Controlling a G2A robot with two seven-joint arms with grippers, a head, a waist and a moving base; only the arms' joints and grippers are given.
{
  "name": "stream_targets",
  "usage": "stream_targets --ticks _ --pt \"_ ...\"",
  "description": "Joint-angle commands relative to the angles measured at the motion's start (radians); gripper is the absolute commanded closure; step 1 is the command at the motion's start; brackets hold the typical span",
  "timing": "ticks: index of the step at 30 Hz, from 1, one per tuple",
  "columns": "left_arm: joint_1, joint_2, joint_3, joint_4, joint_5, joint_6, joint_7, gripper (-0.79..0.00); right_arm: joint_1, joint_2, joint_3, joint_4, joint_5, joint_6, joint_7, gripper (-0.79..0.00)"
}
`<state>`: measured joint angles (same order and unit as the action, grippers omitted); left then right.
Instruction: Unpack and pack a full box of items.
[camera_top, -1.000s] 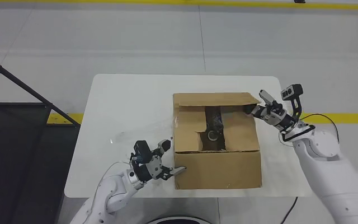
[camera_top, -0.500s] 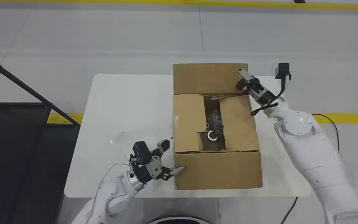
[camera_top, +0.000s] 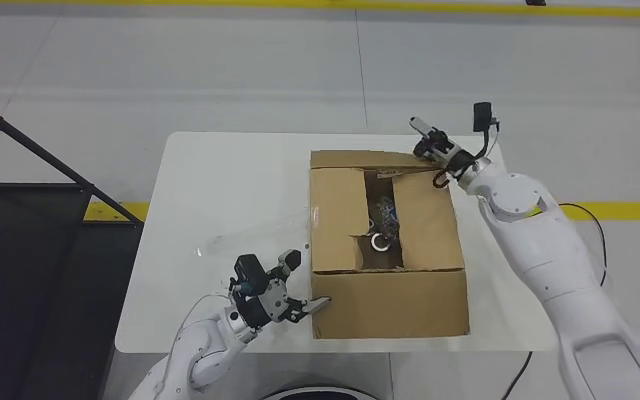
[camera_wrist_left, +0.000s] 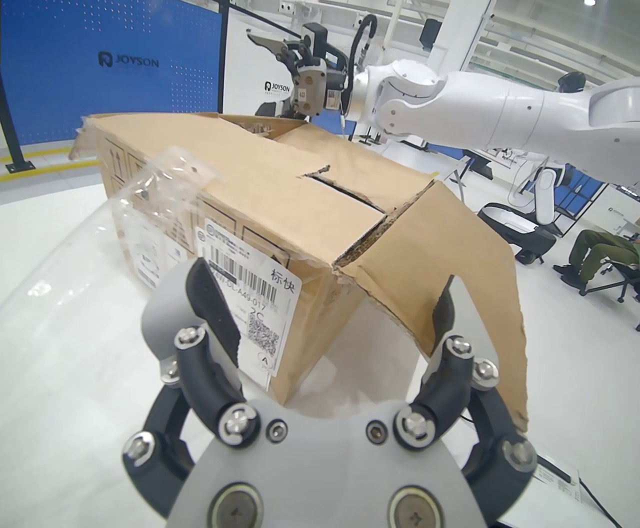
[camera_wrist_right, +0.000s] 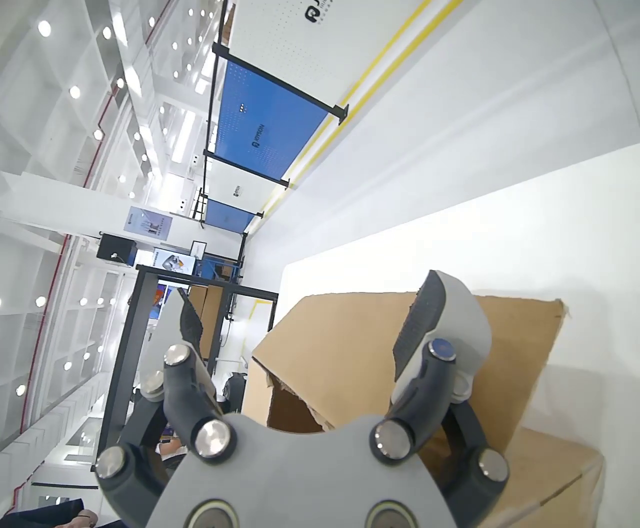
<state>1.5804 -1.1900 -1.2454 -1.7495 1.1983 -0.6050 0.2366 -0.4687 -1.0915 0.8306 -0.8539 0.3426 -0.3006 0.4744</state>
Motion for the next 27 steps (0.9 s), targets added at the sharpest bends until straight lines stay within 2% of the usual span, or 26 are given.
stream_targets --ticks 1,7,10,12,19,23,27 --pt "0.002 0.001 -0.001 -0.002 0.000 -0.001 0.003 -0.785 0.004 -0.005 0.007 0.020 0.007 -0.020 -0.003 -0.785" --pt "0.018 0.004 -0.012 -0.035 0.010 0.013 0.026 -0.785 -0.020 -0.003 0.062 -0.004 0.057 -0.106 0.015 -0.785" --pt "0.031 0.006 -0.032 -0.063 0.018 0.046 0.051 -0.785 -0.058 0.011 0.110 -0.074 0.109 -0.134 0.076 -0.785" --pt "0.042 0.007 -0.055 -0.086 0.010 0.068 0.072 -0.785 -0.100 0.026 0.152 -0.148 0.160 -0.137 0.159 -0.785" --pt "0.102 0.016 -0.179 -0.157 -0.033 0.136 0.151 -0.785 -0.271 0.089 0.270 -0.437 0.179 0.055 0.447 -0.785" --pt "0.141 0.019 -0.251 -0.172 -0.073 0.173 0.184 -0.785 -0.342 0.105 0.289 -0.542 0.139 0.135 0.512 -0.785" --pt "0.178 0.020 -0.296 -0.180 -0.101 0.180 0.200 -0.785 -0.376 0.105 0.273 -0.571 0.098 0.185 0.494 -0.785"
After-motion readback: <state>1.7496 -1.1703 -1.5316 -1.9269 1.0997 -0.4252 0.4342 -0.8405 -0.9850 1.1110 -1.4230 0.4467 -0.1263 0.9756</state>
